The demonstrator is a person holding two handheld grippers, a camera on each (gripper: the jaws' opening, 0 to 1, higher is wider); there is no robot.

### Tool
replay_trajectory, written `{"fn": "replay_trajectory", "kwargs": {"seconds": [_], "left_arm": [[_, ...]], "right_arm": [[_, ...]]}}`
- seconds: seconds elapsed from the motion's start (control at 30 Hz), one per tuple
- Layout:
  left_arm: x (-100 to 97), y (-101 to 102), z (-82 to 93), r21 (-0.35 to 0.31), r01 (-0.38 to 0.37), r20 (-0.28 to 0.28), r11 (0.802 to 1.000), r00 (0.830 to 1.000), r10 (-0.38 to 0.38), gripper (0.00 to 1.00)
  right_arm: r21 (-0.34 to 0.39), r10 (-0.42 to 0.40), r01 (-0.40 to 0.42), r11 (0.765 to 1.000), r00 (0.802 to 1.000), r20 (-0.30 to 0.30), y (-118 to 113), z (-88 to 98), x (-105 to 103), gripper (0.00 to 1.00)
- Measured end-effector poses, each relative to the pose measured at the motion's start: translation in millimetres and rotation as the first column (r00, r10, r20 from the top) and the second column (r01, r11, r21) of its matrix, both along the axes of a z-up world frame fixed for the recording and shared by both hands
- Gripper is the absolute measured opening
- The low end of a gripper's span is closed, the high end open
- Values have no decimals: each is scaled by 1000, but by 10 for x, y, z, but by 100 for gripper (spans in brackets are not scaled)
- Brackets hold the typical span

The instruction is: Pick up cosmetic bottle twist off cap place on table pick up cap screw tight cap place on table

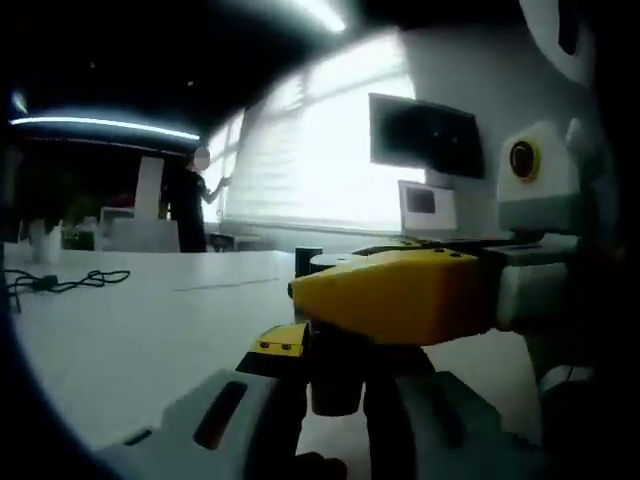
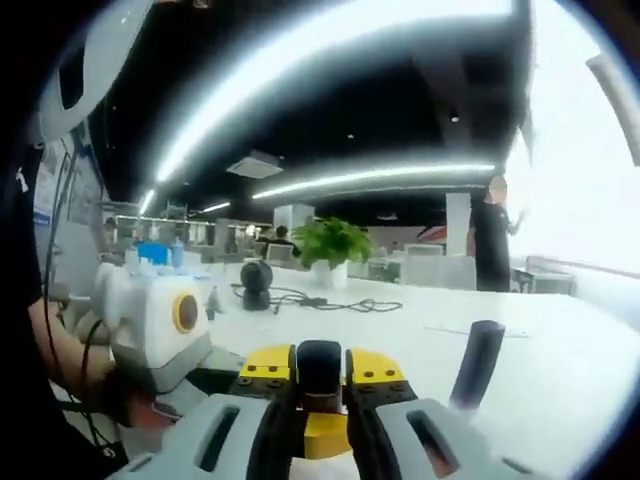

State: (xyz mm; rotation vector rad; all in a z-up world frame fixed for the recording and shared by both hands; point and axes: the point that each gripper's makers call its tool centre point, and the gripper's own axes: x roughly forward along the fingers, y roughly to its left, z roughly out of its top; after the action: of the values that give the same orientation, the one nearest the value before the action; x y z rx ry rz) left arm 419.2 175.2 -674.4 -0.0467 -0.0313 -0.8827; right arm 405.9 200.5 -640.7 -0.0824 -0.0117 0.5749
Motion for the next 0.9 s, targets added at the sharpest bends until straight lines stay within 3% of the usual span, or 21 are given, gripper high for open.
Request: {"fn": "replay_trajectory", "kwargs": {"seconds": [0.37, 0.73, 0.9], "left_arm": [[-33, -33, -4, 5, 33, -1, 999, 999, -33, 10], [-190, -125, 43, 46, 167, 14, 985, 986, -167, 10], [-311, -162, 30, 72, 256, -10, 964, 967, -256, 10]], "right_arm": [[0, 23, -23, 1000, 1000, -12, -49, 1, -30, 9], [-7, 198, -198, 980, 980, -22, -65, 44, -145, 9], [46, 317, -315, 948, 947, -50, -47, 31, -261, 9]]}}
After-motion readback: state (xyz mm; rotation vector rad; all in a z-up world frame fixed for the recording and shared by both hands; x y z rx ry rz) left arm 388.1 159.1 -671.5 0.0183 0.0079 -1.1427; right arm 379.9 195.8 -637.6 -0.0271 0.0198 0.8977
